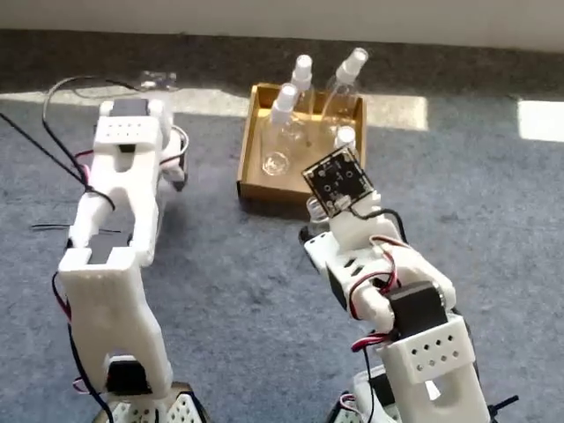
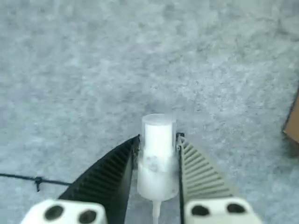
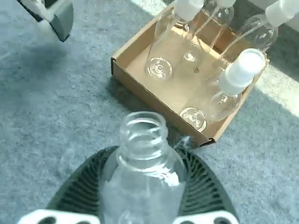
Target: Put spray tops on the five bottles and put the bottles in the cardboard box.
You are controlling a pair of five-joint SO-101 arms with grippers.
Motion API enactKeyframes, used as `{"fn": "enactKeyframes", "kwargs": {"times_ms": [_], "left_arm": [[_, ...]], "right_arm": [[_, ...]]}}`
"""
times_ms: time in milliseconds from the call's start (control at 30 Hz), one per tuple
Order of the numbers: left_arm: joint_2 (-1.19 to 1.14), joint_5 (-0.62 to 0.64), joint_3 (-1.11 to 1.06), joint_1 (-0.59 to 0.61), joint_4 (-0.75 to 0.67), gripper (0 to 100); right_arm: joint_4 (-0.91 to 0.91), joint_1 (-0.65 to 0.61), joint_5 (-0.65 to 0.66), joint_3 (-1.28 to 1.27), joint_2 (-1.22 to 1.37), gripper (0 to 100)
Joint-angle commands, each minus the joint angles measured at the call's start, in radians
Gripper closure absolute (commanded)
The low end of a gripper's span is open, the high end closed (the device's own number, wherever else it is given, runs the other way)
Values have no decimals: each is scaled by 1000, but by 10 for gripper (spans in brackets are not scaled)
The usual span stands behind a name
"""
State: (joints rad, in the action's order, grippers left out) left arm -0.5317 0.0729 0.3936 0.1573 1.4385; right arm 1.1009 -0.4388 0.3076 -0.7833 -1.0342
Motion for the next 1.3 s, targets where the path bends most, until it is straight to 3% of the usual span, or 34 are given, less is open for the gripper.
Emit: {"fn": "enactKeyframes", "kwargs": {"times_ms": [0,133,367,667,933,1267], "left_arm": [[166,-26,136,33,118,976],[357,-40,177,33,203,976],[733,-37,174,-7,212,976],[932,80,174,-331,161,976],[960,80,27,-550,-118,986],[1213,23,-536,-659,-621,997]], "right_arm": [[-53,-19,-17,-10,-19,995],[-208,-64,-26,-97,-73,995],[-642,-137,-157,-463,-325,995],[-725,-153,-259,-677,-447,995],[-725,-182,-258,-713,-611,995],[-725,-183,-258,-866,-799,995]]}}
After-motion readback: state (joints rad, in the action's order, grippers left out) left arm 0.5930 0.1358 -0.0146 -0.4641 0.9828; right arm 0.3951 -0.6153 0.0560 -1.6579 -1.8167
